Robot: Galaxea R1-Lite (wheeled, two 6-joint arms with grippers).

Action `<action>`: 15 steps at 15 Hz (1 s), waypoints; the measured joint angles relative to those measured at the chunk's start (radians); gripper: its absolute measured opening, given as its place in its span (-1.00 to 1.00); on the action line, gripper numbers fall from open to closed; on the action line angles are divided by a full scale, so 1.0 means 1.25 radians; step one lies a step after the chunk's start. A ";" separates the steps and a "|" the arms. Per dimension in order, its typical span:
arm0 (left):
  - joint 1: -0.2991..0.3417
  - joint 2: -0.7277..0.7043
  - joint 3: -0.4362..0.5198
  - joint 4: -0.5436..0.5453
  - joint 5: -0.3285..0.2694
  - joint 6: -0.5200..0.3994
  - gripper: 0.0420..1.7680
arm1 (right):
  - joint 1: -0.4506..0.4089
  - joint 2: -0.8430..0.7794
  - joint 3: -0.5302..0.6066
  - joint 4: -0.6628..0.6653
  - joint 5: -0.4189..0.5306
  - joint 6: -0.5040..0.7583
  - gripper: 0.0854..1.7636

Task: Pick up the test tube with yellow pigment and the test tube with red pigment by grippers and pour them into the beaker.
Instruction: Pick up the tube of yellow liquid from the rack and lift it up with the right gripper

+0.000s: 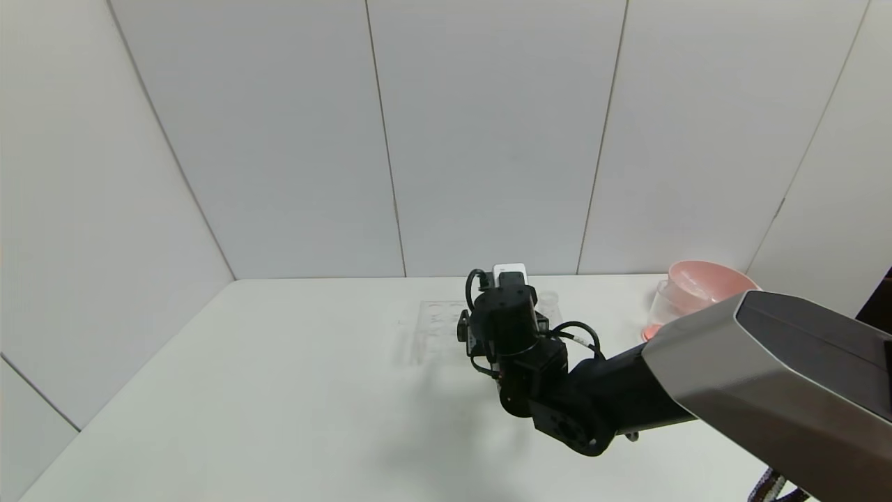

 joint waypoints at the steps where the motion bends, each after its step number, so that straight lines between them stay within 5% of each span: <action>1: 0.000 0.000 0.000 0.000 0.000 0.000 0.94 | -0.002 0.003 0.000 -0.002 0.000 0.000 0.94; 15: 0.000 0.000 0.000 0.000 0.000 0.000 0.94 | -0.005 0.025 -0.031 0.002 -0.001 -0.006 0.94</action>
